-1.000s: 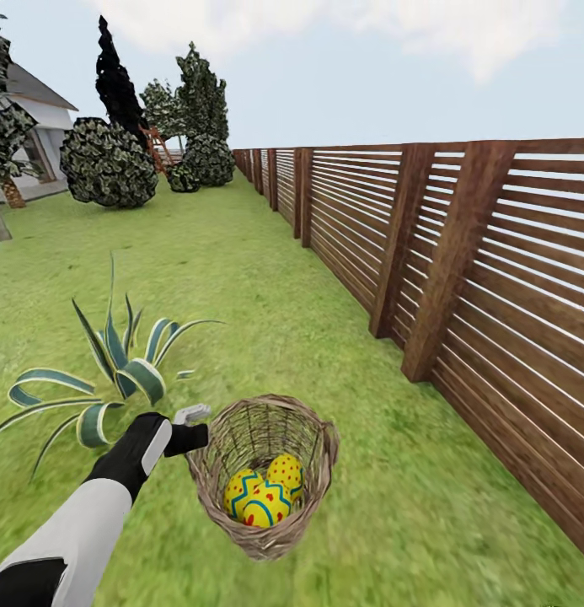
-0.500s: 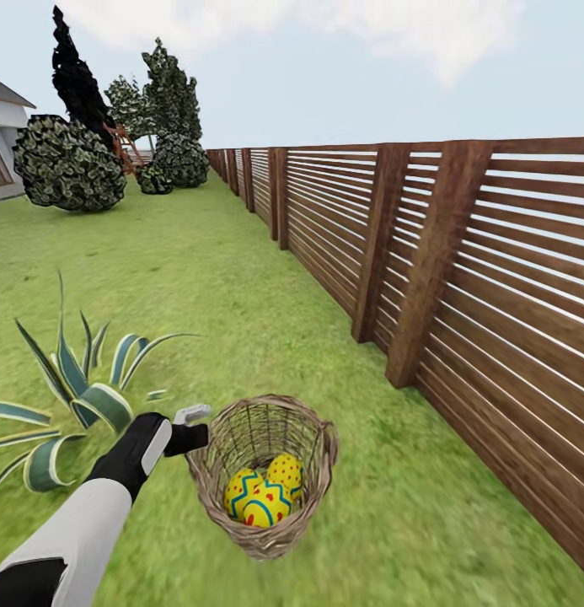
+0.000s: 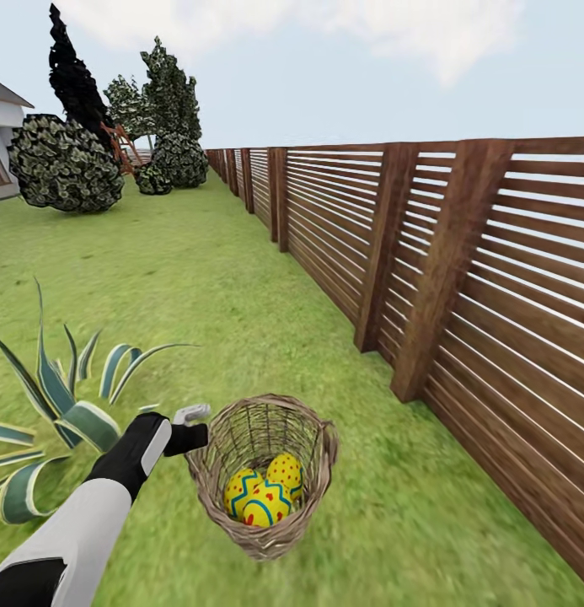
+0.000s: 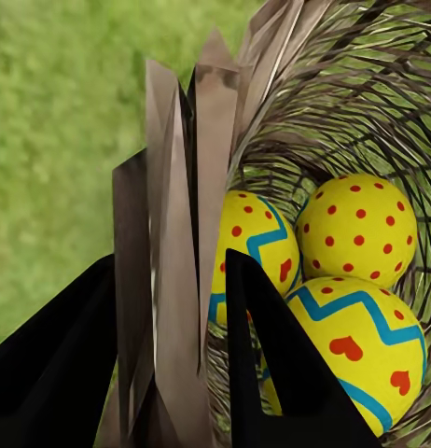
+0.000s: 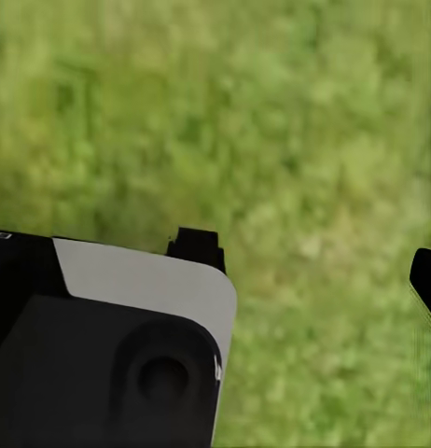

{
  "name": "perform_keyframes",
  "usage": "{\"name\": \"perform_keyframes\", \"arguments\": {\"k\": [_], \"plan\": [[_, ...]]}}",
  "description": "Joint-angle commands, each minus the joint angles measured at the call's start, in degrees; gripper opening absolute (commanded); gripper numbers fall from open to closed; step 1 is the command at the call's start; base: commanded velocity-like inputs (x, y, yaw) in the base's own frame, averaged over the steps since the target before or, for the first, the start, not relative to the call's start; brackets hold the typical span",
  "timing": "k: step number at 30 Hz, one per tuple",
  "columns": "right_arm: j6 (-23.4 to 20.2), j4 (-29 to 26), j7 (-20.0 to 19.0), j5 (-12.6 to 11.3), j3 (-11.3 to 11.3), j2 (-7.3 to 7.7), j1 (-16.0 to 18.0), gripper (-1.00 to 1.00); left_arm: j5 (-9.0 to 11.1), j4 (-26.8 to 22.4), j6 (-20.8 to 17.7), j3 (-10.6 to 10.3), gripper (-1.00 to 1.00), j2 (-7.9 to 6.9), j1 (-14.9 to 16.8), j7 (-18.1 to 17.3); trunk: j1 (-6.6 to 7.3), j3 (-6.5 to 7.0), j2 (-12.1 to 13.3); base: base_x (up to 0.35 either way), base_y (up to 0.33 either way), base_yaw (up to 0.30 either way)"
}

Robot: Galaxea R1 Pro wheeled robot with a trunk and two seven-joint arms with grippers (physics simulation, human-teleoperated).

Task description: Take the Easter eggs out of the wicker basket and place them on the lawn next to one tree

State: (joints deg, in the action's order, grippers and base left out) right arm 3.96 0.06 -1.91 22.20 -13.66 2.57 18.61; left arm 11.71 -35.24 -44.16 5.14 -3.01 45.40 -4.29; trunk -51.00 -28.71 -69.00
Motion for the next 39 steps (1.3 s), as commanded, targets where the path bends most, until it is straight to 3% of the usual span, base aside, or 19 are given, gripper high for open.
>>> {"name": "perform_keyframes", "arguments": {"k": [1, 39], "plan": [[0.18, 0.03, -0.20, 0.39, -0.49, 0.05, 0.03, 1.00, 0.50, -0.05, -0.31, 0.22, -1.00, 0.03, 0.04, -0.19, -0.03, -0.05, -0.03, 0.324, 0.000, 0.000], [0.18, 0.03, -0.20, 0.39, -0.49, 0.07, 0.03, 1.00, 0.50, -0.09, -0.29, 0.22, -1.00, -0.31, 0.04, -0.19, -0.03, -0.05, -0.03, 0.324, 0.000, 0.000]]}}
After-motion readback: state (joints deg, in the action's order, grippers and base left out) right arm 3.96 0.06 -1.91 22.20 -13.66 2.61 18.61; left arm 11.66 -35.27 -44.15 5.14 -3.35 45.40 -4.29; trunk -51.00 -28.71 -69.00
